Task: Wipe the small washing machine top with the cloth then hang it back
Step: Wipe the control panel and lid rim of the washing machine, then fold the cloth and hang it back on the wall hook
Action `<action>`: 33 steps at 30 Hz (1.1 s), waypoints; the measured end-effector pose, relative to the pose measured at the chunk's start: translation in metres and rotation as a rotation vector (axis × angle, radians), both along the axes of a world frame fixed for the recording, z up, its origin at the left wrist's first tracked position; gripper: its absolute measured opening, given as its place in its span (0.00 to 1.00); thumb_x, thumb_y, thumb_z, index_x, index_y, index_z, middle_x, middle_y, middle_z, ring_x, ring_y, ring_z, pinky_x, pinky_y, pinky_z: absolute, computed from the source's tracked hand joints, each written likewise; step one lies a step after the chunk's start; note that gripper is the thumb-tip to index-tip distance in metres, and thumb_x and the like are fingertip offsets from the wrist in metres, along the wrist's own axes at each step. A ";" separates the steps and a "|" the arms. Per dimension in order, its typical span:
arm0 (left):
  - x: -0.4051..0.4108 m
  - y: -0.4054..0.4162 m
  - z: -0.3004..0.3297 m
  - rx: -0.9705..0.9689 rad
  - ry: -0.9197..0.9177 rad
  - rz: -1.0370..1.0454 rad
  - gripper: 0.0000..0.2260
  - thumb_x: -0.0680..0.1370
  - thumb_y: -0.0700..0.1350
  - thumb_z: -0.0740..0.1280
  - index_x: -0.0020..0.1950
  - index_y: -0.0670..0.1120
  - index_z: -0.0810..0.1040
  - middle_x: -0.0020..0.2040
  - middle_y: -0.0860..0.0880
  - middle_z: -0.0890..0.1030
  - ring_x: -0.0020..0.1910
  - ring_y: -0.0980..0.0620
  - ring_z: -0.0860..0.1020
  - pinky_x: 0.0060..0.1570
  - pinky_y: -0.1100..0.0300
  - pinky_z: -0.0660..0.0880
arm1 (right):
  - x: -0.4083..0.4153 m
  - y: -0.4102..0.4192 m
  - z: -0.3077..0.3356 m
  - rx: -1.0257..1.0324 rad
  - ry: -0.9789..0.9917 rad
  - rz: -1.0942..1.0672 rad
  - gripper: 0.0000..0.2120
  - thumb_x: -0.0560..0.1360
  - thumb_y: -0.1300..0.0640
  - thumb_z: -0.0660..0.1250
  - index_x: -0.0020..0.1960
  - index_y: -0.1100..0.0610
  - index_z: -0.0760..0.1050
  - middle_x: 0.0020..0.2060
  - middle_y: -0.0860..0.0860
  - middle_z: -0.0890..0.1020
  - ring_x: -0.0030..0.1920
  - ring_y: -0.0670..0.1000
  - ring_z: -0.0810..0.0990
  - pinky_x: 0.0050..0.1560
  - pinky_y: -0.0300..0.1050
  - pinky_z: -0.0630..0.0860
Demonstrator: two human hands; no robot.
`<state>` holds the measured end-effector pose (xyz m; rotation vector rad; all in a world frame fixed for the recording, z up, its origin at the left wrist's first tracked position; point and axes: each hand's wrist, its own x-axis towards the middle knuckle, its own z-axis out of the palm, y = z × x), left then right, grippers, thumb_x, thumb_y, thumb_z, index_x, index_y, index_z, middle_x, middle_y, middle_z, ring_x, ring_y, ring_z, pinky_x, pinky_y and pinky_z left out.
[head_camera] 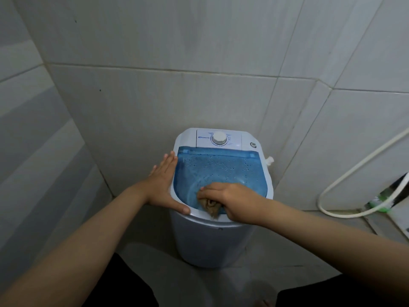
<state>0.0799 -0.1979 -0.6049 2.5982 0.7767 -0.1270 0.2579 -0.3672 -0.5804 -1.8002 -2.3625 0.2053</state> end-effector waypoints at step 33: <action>0.070 -0.068 0.102 -0.591 -0.855 0.115 0.09 0.70 0.43 0.74 0.47 0.42 0.79 0.43 0.45 0.81 0.45 0.50 0.80 0.51 0.54 0.77 | 0.024 -0.012 0.081 0.374 1.158 -0.627 0.08 0.69 0.61 0.73 0.46 0.56 0.78 0.42 0.54 0.82 0.42 0.48 0.80 0.46 0.41 0.79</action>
